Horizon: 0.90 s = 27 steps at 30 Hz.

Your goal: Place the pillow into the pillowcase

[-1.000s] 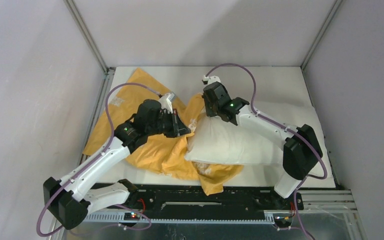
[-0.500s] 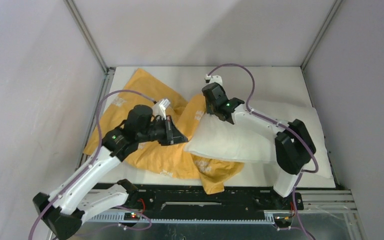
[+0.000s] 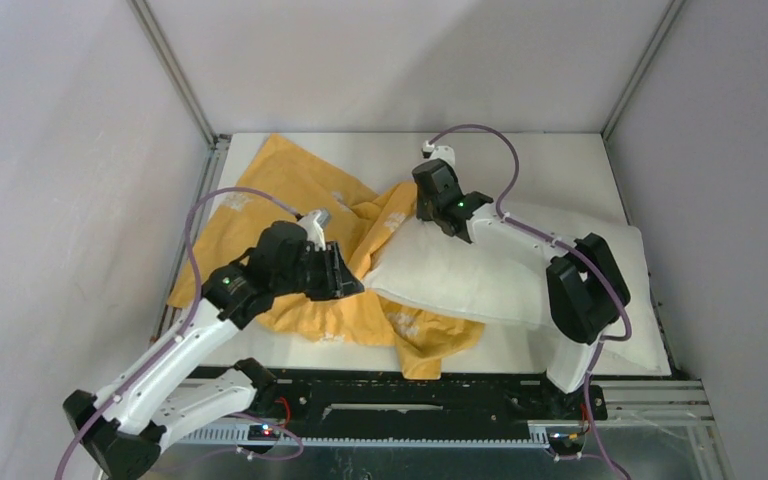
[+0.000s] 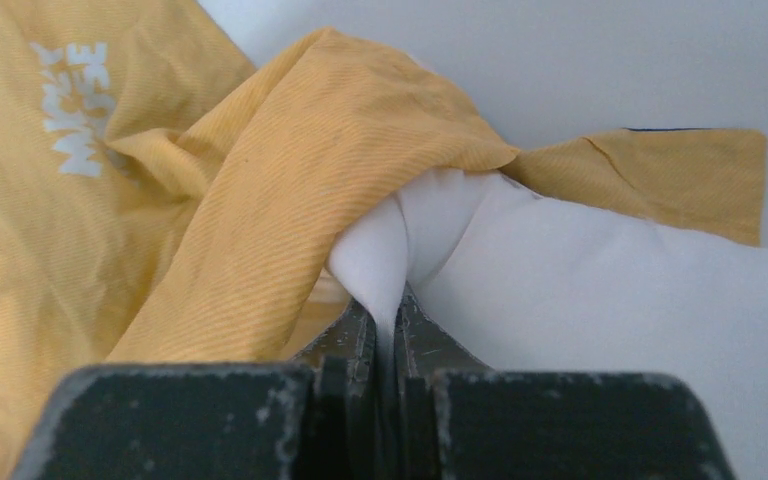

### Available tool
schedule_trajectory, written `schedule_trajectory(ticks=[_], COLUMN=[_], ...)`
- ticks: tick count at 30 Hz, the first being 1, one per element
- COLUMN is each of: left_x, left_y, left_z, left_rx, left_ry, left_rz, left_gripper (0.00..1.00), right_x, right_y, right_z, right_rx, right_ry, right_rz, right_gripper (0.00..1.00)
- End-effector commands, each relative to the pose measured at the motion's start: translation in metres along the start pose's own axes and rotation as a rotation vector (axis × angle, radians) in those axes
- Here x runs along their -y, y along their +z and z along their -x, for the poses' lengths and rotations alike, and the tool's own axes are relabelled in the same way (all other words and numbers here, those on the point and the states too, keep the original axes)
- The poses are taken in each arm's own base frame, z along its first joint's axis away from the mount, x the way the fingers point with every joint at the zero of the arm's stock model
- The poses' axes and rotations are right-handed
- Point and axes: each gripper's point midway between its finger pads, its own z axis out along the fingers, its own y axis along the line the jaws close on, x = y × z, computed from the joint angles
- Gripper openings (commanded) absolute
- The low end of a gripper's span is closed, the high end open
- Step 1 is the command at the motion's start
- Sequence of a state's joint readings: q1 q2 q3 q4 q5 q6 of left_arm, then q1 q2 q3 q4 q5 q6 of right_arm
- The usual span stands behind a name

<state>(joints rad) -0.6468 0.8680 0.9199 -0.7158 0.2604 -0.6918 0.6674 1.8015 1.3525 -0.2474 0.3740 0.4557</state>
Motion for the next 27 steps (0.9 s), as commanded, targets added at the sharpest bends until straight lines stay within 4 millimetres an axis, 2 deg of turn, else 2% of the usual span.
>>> schedule_trajectory(ticks=[1,5,8,12,16,18,22,25,27], left_x=[-0.028,-0.034,-0.043,-0.060,-0.068,-0.071,-0.085,-0.087,-0.092], left_y=[0.023,0.031,0.038,0.052,0.060,0.064,0.072,0.082,0.085], left_z=[0.029,0.064,0.079,0.080,0.070,0.062,0.043,0.036,0.032], left_rx=[0.143,0.275,0.320,0.292,0.256,0.232,0.182,0.158,0.148], left_ry=[0.023,0.014,0.021,0.037,0.037,0.038,0.035,0.026,0.023], left_rz=[0.153,0.242,0.313,0.401,0.414,0.406,0.419,0.405,0.418], left_gripper=[0.46,0.57,0.62,0.62,0.63,0.63,0.63,0.62,0.59], right_x=[-0.025,-0.043,-0.053,-0.059,-0.065,-0.070,-0.087,-0.097,-0.102], right_y=[-0.022,-0.052,-0.078,-0.111,-0.142,-0.154,-0.179,-0.193,-0.198], right_z=[0.001,0.016,0.031,0.048,0.057,0.053,0.031,0.006,-0.018], right_rx=[-0.020,0.015,0.056,0.098,0.135,0.133,0.134,0.138,0.130], right_ry=[0.027,0.016,0.011,0.004,-0.028,-0.071,-0.240,-0.342,-0.404], right_rz=[0.128,0.210,0.267,0.322,0.372,0.403,0.458,0.477,0.498], right_gripper=[0.06,0.23,0.35,0.51,0.62,0.66,0.72,0.78,0.81])
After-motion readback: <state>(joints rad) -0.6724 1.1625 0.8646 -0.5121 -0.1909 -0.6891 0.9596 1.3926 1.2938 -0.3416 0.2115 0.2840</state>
